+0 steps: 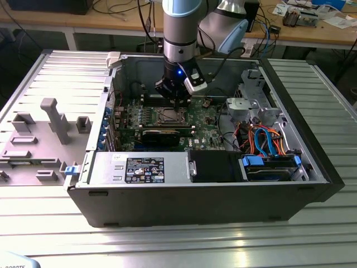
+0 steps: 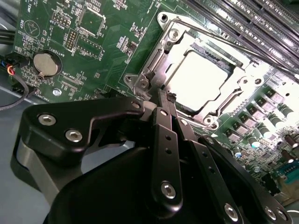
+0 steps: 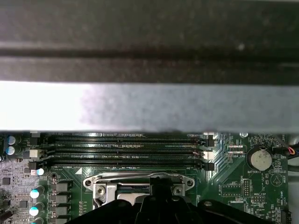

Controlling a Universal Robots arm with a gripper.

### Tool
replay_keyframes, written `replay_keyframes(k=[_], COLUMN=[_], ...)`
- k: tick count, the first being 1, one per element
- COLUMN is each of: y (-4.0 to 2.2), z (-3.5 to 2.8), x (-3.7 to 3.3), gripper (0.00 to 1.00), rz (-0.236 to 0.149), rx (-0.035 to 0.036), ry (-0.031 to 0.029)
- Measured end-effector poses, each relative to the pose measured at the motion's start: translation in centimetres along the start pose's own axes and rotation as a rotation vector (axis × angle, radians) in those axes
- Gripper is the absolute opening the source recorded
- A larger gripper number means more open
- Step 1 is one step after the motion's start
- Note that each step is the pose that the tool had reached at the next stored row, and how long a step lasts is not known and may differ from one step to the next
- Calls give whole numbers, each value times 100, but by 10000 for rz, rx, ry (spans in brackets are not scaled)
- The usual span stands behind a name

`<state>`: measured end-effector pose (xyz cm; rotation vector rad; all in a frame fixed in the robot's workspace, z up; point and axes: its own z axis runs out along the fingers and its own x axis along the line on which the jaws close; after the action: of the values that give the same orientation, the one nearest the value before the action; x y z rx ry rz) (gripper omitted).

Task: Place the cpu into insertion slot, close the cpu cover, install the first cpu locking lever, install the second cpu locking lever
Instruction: 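Install the second cpu locking lever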

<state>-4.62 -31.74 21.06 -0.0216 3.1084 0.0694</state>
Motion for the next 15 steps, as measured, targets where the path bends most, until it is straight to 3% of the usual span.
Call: replay_keyframes(k=[15], y=[9], z=[-205], x=[-7], gripper=[11], rz=[-3], rx=[69], ry=[0])
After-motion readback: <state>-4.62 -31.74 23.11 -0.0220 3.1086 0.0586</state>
